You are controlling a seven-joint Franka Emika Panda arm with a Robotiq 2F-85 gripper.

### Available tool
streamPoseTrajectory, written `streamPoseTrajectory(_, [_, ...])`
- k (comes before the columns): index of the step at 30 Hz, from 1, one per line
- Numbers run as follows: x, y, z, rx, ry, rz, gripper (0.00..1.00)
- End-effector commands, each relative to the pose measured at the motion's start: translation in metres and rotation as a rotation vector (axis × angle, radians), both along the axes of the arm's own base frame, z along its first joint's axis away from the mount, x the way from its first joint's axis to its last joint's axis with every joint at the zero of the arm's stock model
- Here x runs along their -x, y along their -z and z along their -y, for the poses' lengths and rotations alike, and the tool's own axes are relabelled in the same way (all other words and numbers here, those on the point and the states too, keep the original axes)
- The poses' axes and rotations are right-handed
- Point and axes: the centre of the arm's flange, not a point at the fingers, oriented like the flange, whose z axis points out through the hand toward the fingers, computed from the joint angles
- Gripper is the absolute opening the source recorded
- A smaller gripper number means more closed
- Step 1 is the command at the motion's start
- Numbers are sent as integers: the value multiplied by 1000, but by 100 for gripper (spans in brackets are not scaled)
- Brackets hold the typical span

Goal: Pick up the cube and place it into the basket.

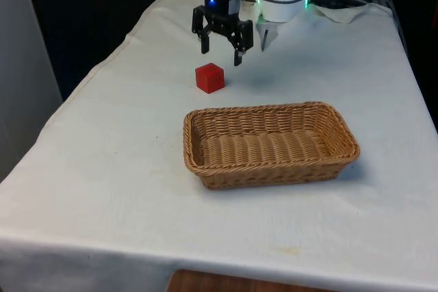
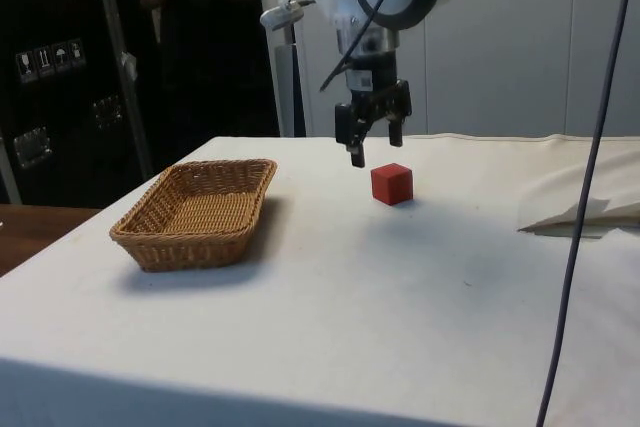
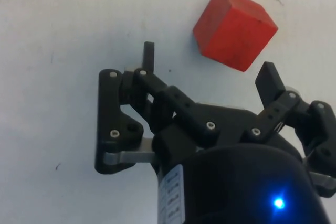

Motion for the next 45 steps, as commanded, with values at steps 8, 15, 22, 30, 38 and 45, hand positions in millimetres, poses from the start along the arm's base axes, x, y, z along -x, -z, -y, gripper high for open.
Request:
streamPoseTrajectory(8, [4, 15, 4, 26, 46, 22, 100])
streamPoseTrajectory(15, [8, 24, 9, 38, 73, 30, 100])
streamPoseTrajectory(22, [13, 30, 11, 39, 87, 25, 100])
streamPoseTrajectory(30, [17, 44, 19, 68, 130, 48, 100])
streamPoseTrajectory(38, [17, 51, 21, 79, 146, 49, 100])
streamPoseTrajectory(45, [17, 55, 25, 89, 161, 59, 100])
